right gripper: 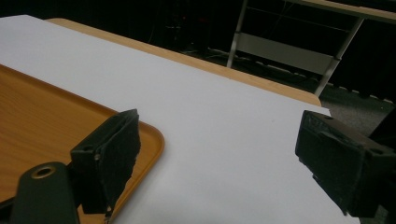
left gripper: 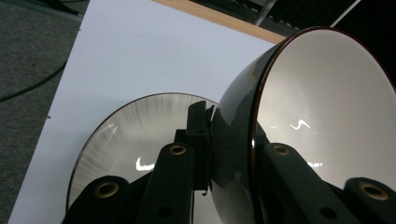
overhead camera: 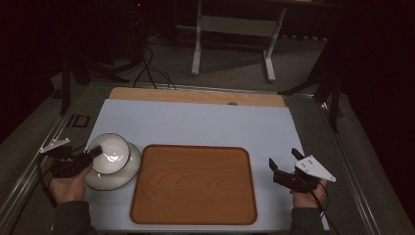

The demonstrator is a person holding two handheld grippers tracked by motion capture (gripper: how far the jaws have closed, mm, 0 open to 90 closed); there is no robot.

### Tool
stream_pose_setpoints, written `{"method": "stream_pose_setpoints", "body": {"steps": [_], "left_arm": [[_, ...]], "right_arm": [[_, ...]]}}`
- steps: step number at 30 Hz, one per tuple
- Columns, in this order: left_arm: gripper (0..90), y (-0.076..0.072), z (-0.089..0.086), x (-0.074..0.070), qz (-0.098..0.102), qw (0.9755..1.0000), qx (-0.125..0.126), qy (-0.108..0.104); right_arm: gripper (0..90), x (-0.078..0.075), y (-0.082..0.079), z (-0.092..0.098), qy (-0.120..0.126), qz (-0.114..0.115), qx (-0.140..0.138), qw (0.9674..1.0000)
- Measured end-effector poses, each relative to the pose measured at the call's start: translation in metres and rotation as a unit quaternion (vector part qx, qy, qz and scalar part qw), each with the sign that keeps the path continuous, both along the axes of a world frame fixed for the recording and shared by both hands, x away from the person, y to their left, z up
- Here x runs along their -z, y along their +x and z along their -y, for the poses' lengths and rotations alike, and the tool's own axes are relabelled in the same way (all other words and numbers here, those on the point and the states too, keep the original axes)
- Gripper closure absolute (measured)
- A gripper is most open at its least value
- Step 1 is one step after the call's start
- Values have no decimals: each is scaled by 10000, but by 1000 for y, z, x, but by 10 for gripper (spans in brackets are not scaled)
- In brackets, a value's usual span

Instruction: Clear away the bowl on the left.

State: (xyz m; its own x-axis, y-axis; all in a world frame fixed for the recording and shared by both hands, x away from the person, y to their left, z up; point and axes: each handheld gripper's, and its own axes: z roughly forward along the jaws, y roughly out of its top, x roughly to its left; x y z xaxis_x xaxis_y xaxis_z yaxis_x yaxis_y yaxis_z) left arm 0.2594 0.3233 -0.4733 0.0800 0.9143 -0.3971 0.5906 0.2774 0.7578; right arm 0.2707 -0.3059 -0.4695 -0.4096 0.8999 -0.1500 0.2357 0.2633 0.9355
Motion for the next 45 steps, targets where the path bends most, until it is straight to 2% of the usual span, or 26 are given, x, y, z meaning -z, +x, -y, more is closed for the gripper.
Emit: {"method": "stream_pose_setpoints", "body": {"steps": [7, 23, 45], "left_arm": [[809, -1, 2, -6, 138, 9999, 73, -73], [809, -1, 14, -17, 311, 9993, 180, -37], [808, 2, 36, -23, 287, 9986, 427, 75]], "right_arm": [[137, 0, 0, 0, 14, -9, -12, 10000], [137, 0, 1, 0, -1, -16, -37, 10000], [140, 0, 1, 0, 0, -6, -73, 10000]]}}
